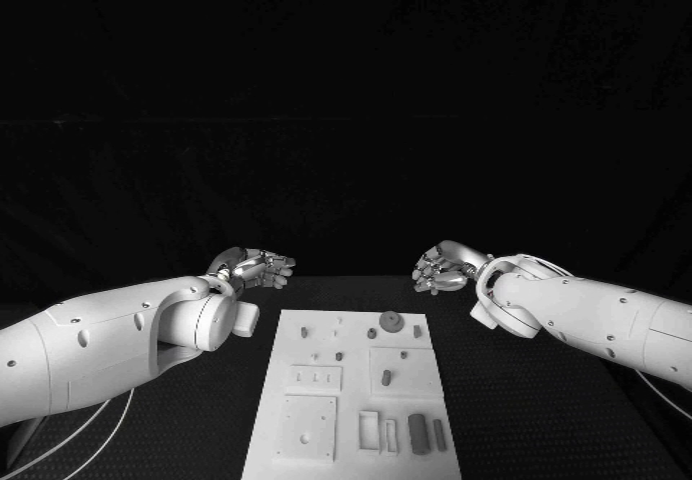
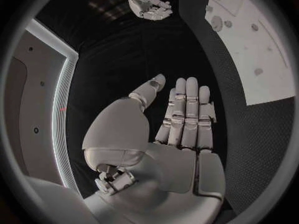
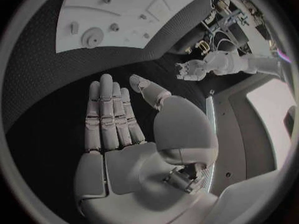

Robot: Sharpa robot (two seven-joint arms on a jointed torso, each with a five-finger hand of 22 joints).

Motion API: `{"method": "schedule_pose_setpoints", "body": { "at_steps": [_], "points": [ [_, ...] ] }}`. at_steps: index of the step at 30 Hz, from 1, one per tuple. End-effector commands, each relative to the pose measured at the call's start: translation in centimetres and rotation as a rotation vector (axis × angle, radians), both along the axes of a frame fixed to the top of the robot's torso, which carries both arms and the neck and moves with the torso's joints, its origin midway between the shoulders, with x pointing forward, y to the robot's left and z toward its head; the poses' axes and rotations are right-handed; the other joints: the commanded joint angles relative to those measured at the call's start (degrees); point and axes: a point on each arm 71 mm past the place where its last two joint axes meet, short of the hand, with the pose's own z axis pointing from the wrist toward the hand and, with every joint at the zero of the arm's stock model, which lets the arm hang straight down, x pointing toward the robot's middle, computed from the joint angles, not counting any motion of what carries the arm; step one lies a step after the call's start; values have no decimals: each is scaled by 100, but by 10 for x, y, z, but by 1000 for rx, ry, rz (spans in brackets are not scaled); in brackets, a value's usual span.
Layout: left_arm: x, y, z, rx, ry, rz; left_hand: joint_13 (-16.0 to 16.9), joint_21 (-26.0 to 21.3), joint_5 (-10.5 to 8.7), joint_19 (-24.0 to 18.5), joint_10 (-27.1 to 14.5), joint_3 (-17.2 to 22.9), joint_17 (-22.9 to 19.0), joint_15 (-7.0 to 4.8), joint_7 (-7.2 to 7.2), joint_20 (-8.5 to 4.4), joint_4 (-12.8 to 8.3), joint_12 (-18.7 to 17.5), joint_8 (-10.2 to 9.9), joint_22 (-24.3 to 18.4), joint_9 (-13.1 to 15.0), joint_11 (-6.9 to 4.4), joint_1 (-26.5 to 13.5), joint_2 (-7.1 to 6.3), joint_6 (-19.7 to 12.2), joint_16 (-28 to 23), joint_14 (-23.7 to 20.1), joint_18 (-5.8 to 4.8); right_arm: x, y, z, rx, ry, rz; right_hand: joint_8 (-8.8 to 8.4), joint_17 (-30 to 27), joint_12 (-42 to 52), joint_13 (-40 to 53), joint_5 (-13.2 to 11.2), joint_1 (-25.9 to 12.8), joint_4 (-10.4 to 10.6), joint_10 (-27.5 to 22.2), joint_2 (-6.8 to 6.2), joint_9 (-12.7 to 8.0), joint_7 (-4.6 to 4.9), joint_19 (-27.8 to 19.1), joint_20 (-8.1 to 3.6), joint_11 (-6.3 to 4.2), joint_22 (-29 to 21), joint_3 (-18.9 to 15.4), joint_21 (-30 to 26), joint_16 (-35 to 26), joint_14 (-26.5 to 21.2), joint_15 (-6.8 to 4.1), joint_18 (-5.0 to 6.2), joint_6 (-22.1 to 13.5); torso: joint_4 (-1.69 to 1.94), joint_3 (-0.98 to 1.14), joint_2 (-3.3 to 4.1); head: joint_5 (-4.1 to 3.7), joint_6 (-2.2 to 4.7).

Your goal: Assemble the parts on the task board

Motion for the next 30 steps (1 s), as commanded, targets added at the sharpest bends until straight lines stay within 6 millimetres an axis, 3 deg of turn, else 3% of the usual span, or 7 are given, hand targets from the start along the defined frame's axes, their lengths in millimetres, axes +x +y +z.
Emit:
{"method": "schedule_pose_setpoints", "body": {
  "at_steps": [1, 13, 26, 27, 28, 29, 30],
  "points": [
    [-5, -4, 3, -2, -16, -50, 14, 37, 23, 8, -6, 18, 5, -18, -23, -46, -41, -72, -61, 126, 4, 41, -58, 16, 18, 49, -33, -67, -2, 9, 0, -230, -120, 117, 17, 226, -3, 37, 11, 42, 4, 148, -10, 27, -49, 273, -115, -65, 23, 147, 101, 140, 183, -88, -42, 117, 102, -13, 153, -69, 34],
    [-17, -15, 7, -36, -13, -91, 29, 67, 16, -8, -66, 36, -4, -16, -18, -52, -47, -184, -130, 121, 7, 84, -156, -24, -8, 71, -60, -75, -5, 38, 0, -399, -237, 190, -220, 628, -274, 50, -357, -107, 61, 195, -295, -22, -9, 521, -209, -64, 105, 473, 197, 167, 332, -102, -42, 123, 304, -78, 433, -158, 106],
    [-23, -17, 8, -48, -8, -102, 48, 86, 13, -24, -94, 44, -20, -12, 3, -51, -27, -266, -182, 117, 14, 109, -260, -36, -28, 83, -83, -75, -11, 57, -14, -448, -251, 237, -461, 801, -574, -51, -492, -201, 148, -117, -544, -168, 113, 523, -214, 53, 177, 512, 210, 102, 362, -2, -42, -128, 404, -111, 654, -209, 142],
    [-23, -17, 8, -49, -8, -104, 49, 88, 14, -25, -97, 46, -21, -12, 6, -51, -27, -272, -186, 116, 14, 111, -266, -37, -30, 83, -85, -74, -11, 57, -14, -454, -255, 239, -483, 816, -592, -75, -497, -202, 156, -183, -562, -183, 120, 521, -216, 70, 183, 513, 210, 97, 367, 13, -42, -157, 434, -124, 663, -234, 144],
    [-23, -18, 9, -49, -8, -105, 50, 88, 14, -26, -99, 47, -23, -11, 8, -50, -26, -279, -190, 116, 15, 113, -273, -39, -33, 83, -88, -74, -11, 58, -15, -458, -256, 240, -493, 826, -593, -91, -500, -201, 163, -220, -572, -192, 119, 520, -216, 81, 187, 514, 211, 93, 369, 23, -42, -171, 601, -199, 671, -397, 150],
    [-24, -18, 9, -50, -8, -105, 52, 90, 14, -27, -102, 48, -25, -10, 12, -50, -24, -287, -196, 115, 15, 115, -282, -42, -38, 83, -91, -73, -11, 58, -15, -460, -257, 240, -508, 839, -598, -117, -507, -197, 171, -286, -588, -203, 114, 518, -216, 98, 192, 518, 210, 89, 372, 38, -42, -192, 689, -238, 678, -481, 152],
    [-24, -18, 9, -50, -8, -105, 53, 91, 13, -28, -103, 48, -26, -10, 14, -50, -23, -290, -199, 115, 15, 116, -286, -42, -39, 83, -91, -73, -11, 59, -16, -460, -258, 240, -524, 854, -597, -148, -523, -195, 184, -362, -615, -215, 109, 515, -214, 117, 199, 521, 210, 83, 374, 57, -42, -216, 692, -239, 691, -485, 148]
  ]
}}
